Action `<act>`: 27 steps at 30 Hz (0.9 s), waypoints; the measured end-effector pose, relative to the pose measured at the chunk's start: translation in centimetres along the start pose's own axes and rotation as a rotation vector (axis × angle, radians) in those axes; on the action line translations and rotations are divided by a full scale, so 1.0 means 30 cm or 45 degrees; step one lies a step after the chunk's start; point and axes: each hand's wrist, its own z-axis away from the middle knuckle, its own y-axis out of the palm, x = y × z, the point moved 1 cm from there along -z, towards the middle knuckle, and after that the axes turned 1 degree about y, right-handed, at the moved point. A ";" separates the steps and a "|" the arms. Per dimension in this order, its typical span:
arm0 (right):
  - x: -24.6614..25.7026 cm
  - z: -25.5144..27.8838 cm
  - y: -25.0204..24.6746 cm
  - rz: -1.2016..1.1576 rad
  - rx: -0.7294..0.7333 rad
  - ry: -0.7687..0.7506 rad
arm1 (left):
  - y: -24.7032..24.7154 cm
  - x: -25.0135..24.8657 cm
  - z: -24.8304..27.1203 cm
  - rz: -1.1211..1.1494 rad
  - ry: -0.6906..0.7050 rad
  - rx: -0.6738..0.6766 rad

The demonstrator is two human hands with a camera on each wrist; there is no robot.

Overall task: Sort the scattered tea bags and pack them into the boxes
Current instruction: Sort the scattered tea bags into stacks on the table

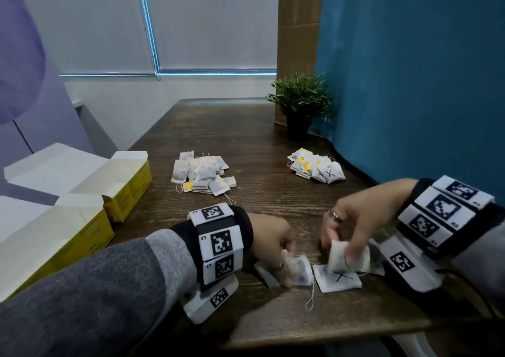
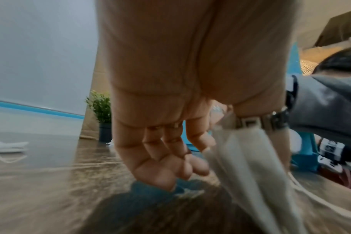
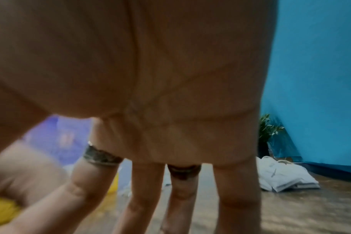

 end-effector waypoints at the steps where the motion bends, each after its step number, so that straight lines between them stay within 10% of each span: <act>1: 0.003 -0.013 0.021 0.051 0.036 0.014 | -0.005 0.014 0.002 0.044 -0.010 -0.025; 16: 0.003 0.066 -0.056 -0.127 -0.230 -0.016 | -0.098 0.145 0.033 0.902 -0.110 -0.433; 27: -0.044 0.040 0.025 0.162 -0.074 0.311 | -0.093 0.130 -0.021 1.092 -0.175 -0.363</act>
